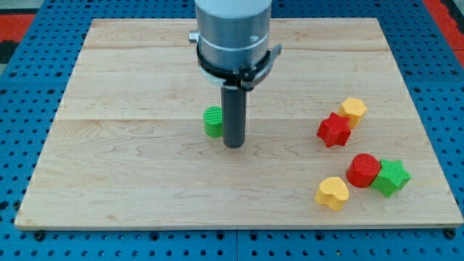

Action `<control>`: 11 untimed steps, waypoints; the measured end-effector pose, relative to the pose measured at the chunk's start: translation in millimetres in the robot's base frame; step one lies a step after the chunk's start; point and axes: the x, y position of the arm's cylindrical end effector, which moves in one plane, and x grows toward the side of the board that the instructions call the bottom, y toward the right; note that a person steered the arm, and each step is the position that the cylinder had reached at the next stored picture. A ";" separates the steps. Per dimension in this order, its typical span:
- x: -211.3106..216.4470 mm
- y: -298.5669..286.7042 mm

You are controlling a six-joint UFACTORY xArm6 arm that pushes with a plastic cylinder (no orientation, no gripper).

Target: Push the green star along with red circle above the yellow heart

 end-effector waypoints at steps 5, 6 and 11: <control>-154.1 190.7; -121.0 297.2; 59.1 243.1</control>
